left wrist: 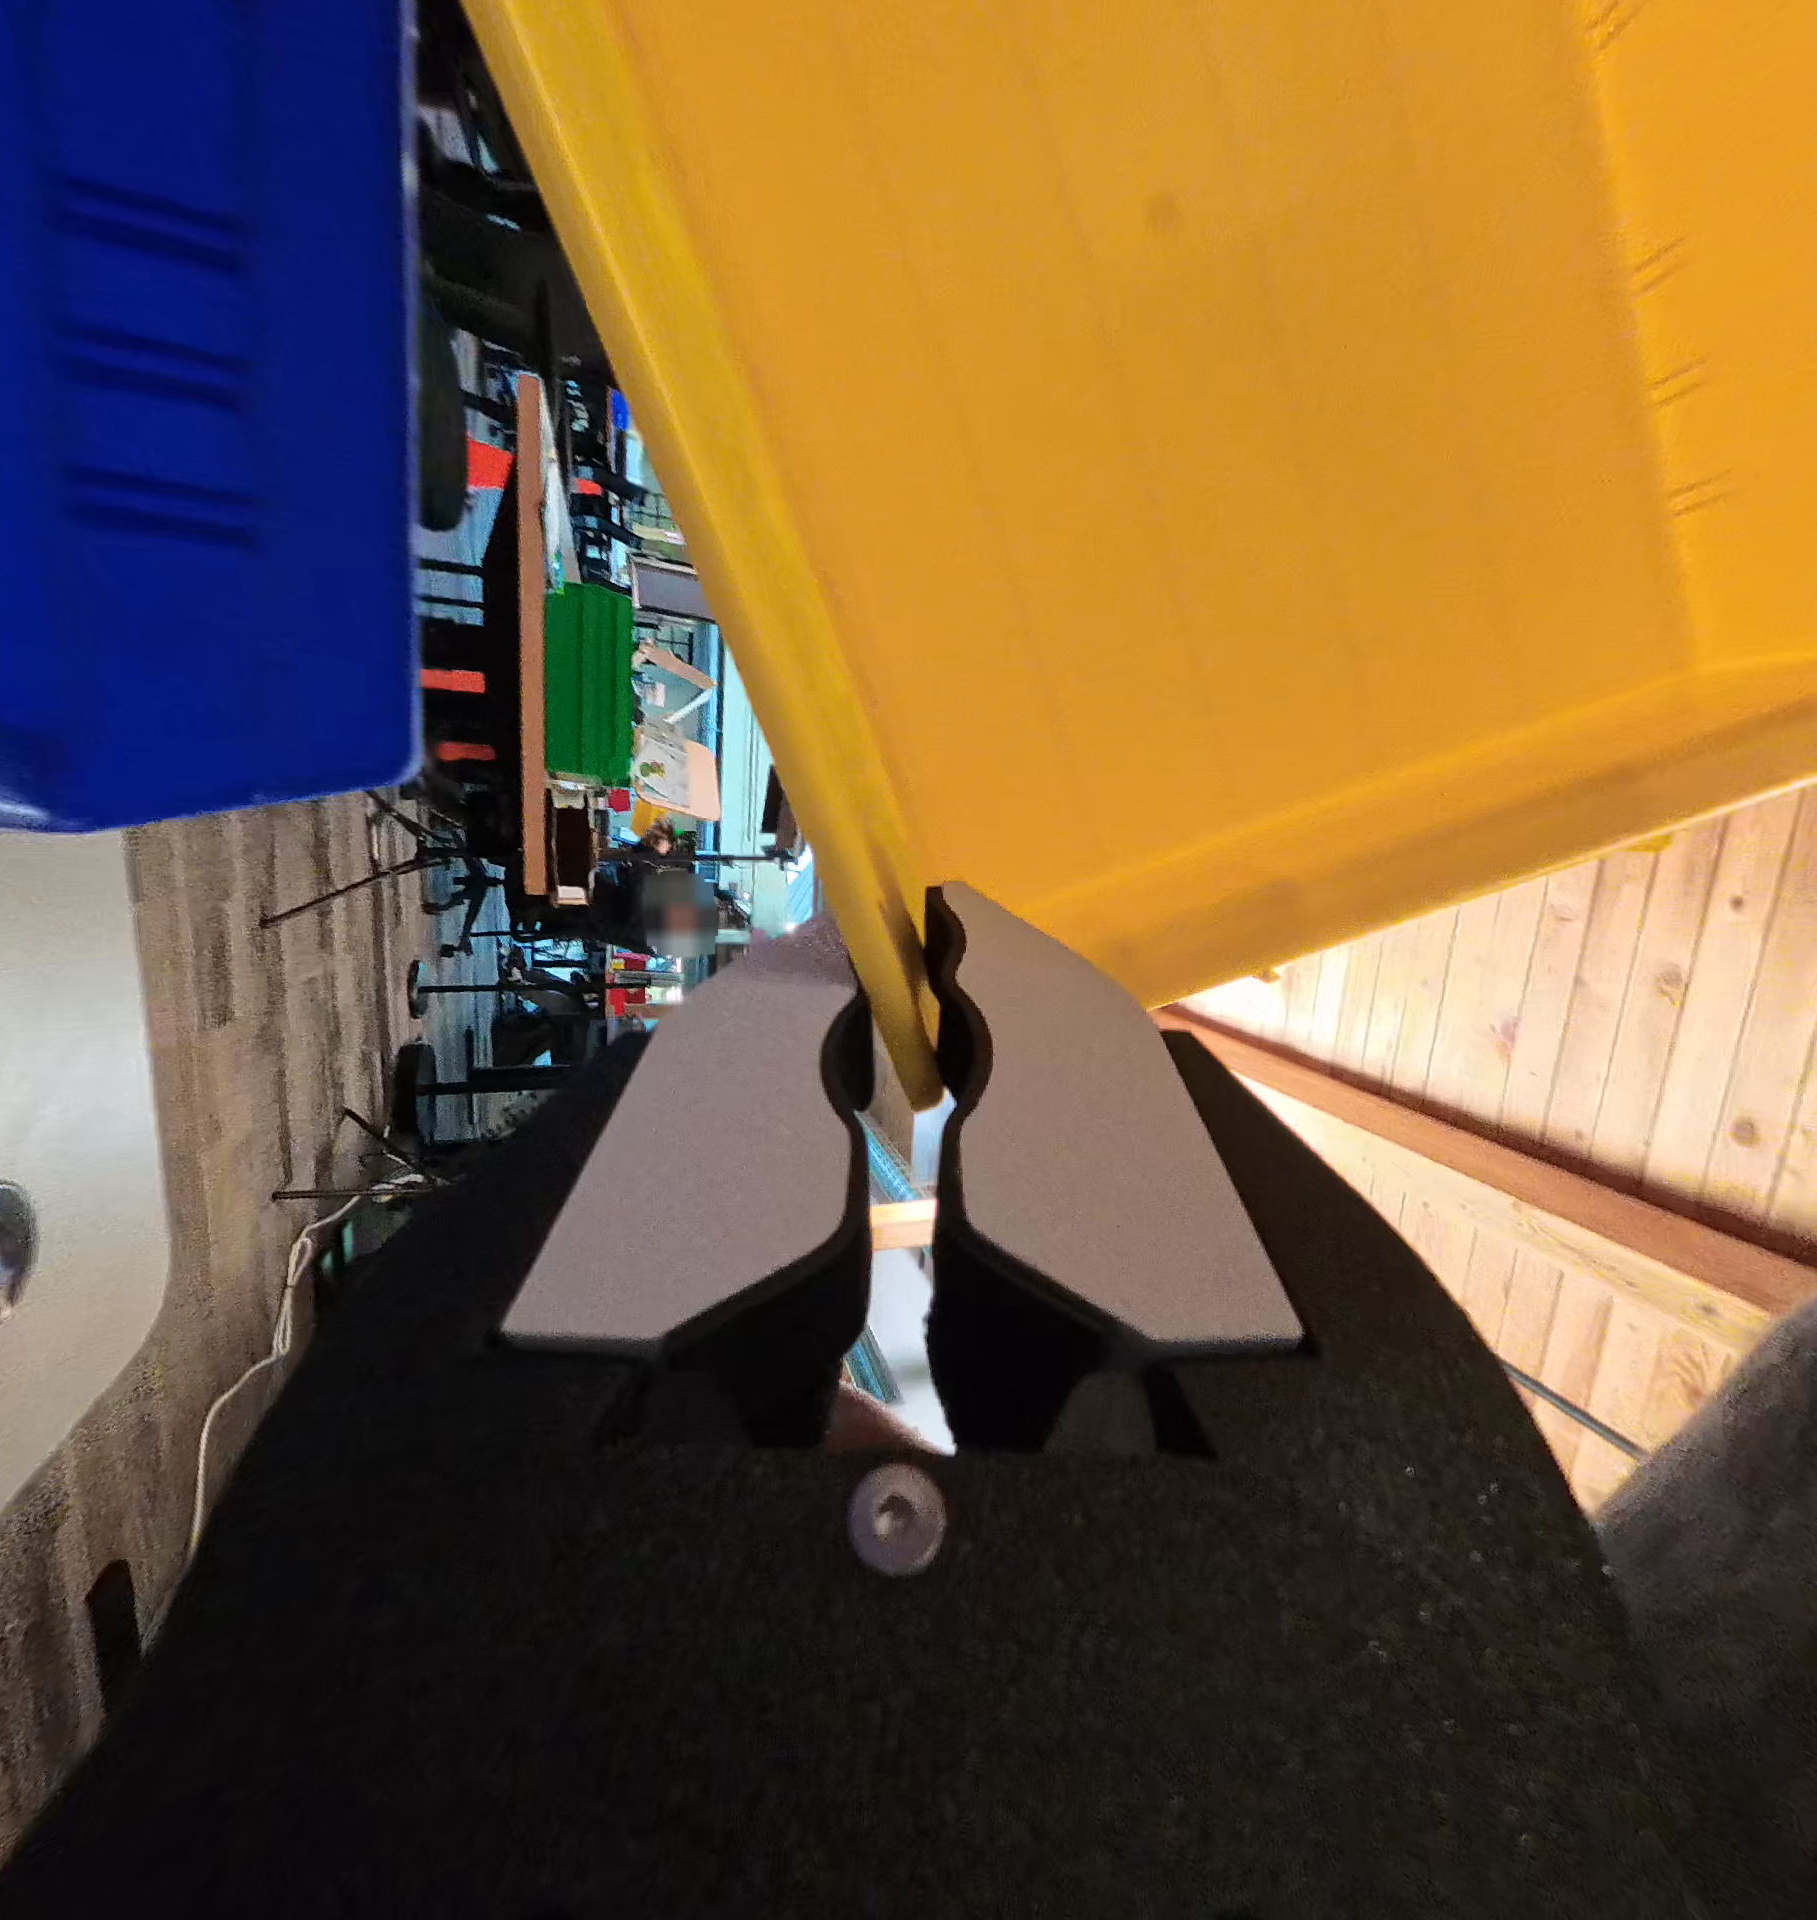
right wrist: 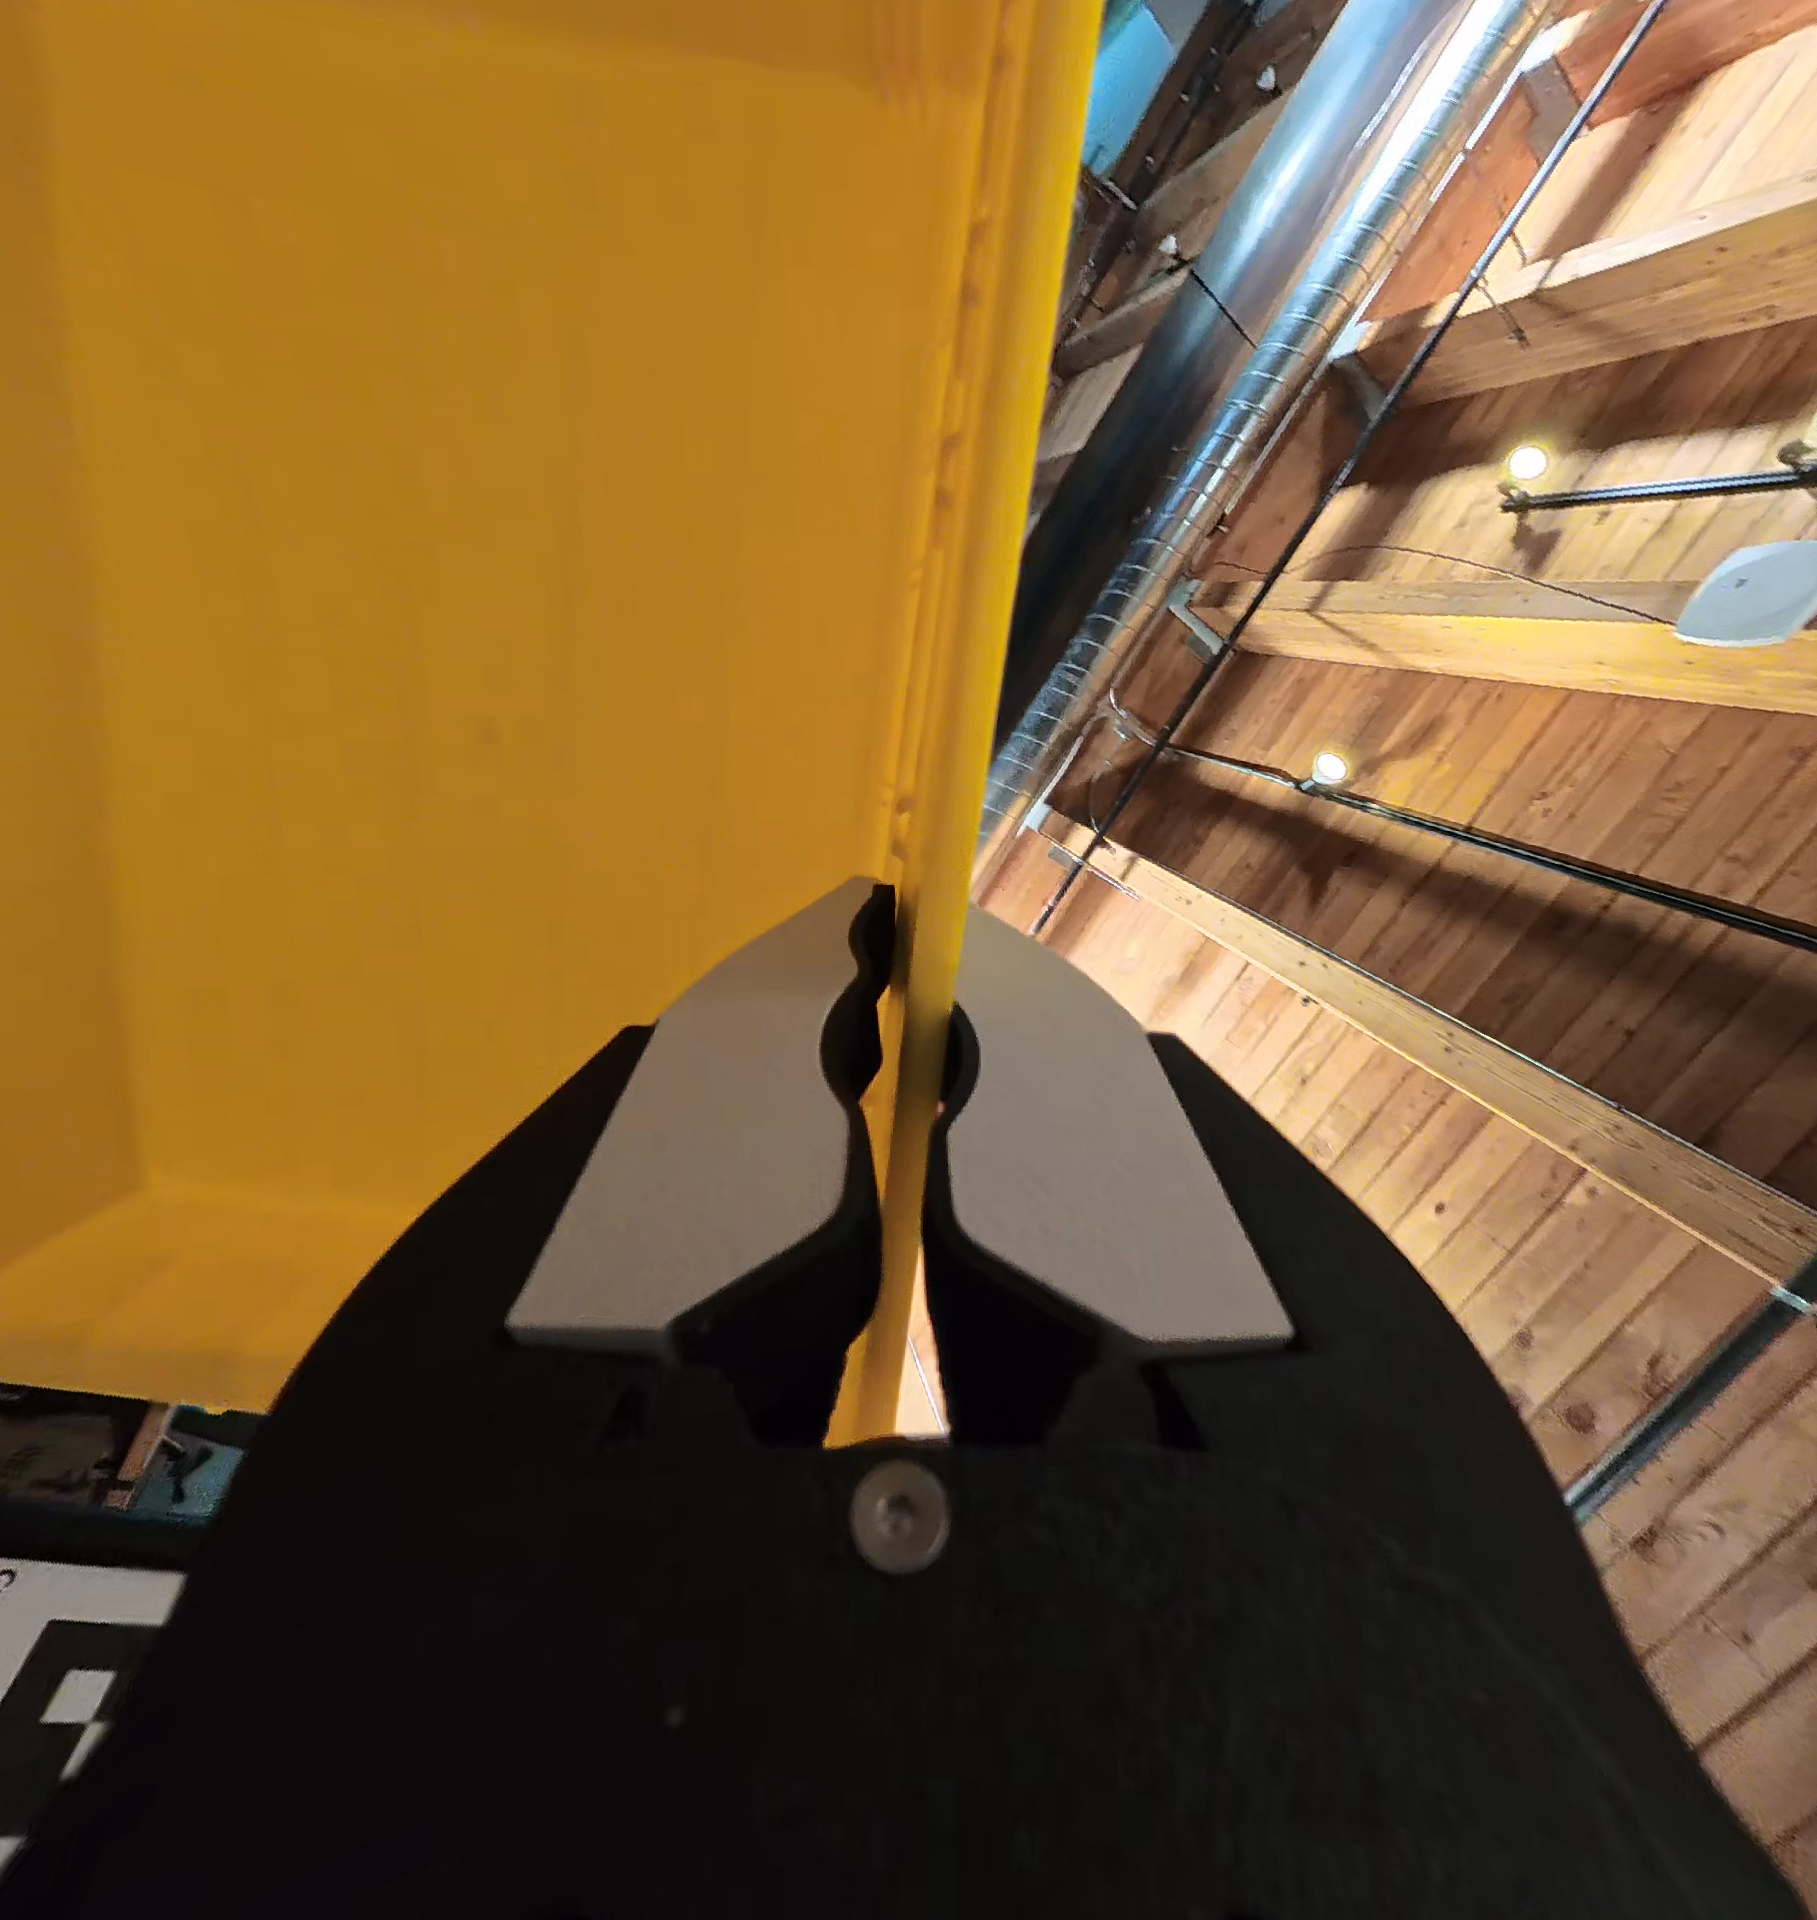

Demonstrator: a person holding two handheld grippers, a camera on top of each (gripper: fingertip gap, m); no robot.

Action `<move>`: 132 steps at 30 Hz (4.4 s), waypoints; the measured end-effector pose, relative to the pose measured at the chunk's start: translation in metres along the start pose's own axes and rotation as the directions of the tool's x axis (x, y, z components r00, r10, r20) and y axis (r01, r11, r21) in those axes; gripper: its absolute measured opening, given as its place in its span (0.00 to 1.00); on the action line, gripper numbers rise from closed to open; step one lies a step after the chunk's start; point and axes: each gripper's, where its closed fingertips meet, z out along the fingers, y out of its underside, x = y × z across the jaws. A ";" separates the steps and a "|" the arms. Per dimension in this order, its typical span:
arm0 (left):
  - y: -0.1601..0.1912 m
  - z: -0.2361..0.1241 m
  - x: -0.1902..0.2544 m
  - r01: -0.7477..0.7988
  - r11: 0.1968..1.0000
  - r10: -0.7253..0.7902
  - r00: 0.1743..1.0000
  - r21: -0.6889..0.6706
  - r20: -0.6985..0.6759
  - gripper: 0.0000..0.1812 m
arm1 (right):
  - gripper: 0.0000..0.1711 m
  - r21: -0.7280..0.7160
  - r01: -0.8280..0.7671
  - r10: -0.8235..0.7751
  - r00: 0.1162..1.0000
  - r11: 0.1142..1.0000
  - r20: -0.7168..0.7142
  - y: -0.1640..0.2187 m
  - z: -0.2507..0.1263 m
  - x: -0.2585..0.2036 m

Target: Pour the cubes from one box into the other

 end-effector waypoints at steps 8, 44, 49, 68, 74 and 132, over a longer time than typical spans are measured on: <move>0.007 -0.003 0.011 -0.084 0.995 0.086 0.996 -0.049 0.028 0.04 | 0.02 0.006 -0.065 0.064 0.994 0.998 0.088 0.028 0.013 0.008; -0.320 -0.641 0.159 -0.842 0.318 0.316 -0.340 -0.437 0.886 0.01 | 0.03 -0.005 -0.882 -0.237 -0.131 0.471 0.963 -0.199 -0.521 -0.061; -0.343 -0.681 0.145 -0.858 0.366 0.293 -0.263 -0.362 0.919 0.01 | 0.03 0.000 -0.838 -0.258 -0.168 0.546 0.951 -0.223 -0.560 -0.070; -0.243 -0.611 0.227 -0.955 0.163 0.482 -0.142 -0.248 0.865 0.25 | 0.25 0.323 -0.915 -0.433 0.400 -0.242 0.808 0.008 -0.374 -0.094; -0.168 -0.577 0.132 -0.943 0.192 0.450 -0.161 -0.272 0.878 0.25 | 0.24 0.080 -0.969 -0.066 0.098 -0.234 0.993 0.017 -0.212 -0.244; -0.151 -0.594 0.057 -0.889 0.349 0.493 -0.095 -0.297 0.865 0.21 | 0.19 -0.083 -0.978 0.127 -0.109 -0.193 0.986 0.021 -0.141 -0.277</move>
